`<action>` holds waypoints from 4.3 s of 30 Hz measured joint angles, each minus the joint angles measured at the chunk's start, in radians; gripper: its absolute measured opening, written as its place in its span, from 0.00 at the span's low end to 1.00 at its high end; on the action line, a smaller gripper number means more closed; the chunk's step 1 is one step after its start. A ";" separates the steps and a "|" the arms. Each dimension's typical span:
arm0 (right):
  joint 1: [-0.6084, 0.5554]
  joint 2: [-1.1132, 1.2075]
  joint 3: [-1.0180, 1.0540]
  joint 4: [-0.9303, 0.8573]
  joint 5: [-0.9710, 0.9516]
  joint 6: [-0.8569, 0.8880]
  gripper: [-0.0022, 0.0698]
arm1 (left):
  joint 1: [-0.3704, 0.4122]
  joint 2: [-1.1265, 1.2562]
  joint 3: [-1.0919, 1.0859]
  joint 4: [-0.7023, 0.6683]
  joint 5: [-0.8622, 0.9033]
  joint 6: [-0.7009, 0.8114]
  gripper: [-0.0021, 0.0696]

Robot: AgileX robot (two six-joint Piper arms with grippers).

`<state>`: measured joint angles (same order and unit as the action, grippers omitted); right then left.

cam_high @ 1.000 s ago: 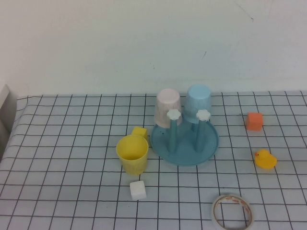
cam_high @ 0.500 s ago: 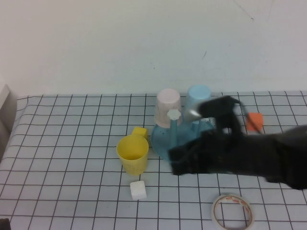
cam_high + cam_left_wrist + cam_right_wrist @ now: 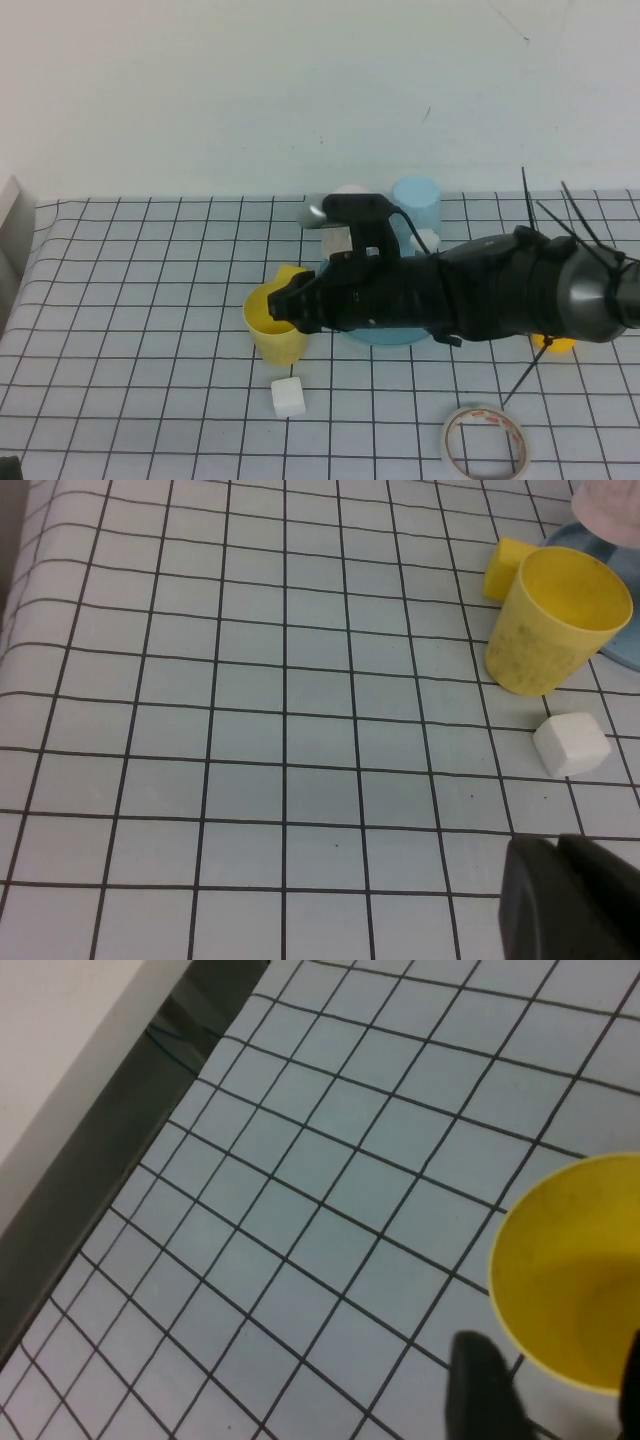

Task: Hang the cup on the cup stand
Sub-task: Pick up the cup from the table, then adjust the cup with two arms

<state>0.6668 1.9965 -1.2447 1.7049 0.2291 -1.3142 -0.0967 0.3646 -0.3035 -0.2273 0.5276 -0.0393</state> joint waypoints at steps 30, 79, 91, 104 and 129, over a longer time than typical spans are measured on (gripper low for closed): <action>-0.050 0.165 -0.090 0.015 0.015 0.146 0.58 | 0.000 0.000 0.000 -0.002 -0.007 0.002 0.03; -0.052 -0.366 -0.082 0.018 0.227 -0.277 0.05 | 0.000 0.000 -0.174 -0.503 -0.065 0.288 0.03; -0.052 -0.634 0.173 0.011 0.244 -0.433 0.05 | 0.000 0.000 -0.189 -1.046 -0.109 0.339 0.03; -0.052 -0.687 0.335 0.000 0.380 -0.747 0.05 | 0.000 0.150 -0.076 -1.447 -0.017 0.320 0.65; -0.025 -0.683 0.333 -0.007 0.484 -1.370 0.05 | 0.000 0.336 -0.151 -1.456 0.264 0.315 0.76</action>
<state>0.6419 1.3137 -0.9120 1.6975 0.7132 -2.6847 -0.0967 0.7002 -0.4546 -1.6831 0.7919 0.2755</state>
